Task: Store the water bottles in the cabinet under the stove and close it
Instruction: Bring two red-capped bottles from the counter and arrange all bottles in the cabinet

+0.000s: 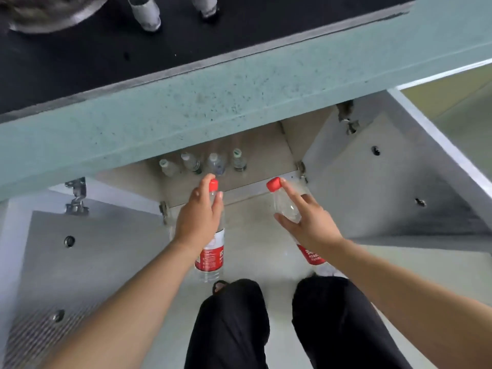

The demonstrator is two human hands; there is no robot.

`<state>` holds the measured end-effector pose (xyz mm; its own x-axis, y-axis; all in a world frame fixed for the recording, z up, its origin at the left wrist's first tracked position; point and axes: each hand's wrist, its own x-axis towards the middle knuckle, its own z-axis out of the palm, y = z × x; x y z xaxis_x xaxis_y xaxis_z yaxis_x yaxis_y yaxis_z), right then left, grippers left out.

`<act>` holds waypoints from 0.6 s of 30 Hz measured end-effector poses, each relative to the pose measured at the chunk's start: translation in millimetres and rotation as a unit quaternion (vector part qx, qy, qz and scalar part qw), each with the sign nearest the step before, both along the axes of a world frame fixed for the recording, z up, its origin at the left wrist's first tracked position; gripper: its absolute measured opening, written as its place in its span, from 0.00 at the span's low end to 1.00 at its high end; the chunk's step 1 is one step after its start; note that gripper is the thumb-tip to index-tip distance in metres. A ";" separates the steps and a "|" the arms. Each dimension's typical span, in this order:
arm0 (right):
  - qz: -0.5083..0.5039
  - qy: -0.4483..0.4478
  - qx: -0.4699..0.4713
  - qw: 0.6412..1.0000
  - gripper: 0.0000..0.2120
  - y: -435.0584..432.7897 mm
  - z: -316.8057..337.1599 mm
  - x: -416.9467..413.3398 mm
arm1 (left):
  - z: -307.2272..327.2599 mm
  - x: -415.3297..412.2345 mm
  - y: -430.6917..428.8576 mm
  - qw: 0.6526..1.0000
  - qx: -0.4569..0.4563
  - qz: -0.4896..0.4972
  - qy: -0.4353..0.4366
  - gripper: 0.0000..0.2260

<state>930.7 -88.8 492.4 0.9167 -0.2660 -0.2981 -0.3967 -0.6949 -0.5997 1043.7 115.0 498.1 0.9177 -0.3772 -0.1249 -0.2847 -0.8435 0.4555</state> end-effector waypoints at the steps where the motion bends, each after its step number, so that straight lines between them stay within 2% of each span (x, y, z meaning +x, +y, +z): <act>1: -0.001 -0.005 0.008 1.000 0.32 -4.8 -27.5 8.5 | -25.9 5.3 -1.7 1.000 -0.006 0.004 -0.005 0.19; 6: 0.039 -0.057 -0.004 0.998 0.34 -26.8 -191.1 55.0 | -167.7 38.4 -6.5 0.999 0.015 0.029 -0.028 0.19; 11: 0.089 -0.105 -0.009 0.990 0.36 -54.4 -350.5 114.8 | -317.6 75.6 -13.4 0.996 0.012 -0.024 -0.085 0.19; 15: 0.062 -0.168 0.019 0.984 0.37 -74.3 -413.4 153.5 | -379.4 96.2 -23.4 0.988 -0.001 -0.061 -0.141 0.18; 18: 0.054 -0.216 0.035 0.974 0.36 -81.1 -434.4 183.0 | -400.8 111.0 -34.6 0.984 -0.005 -0.064 -0.166 0.16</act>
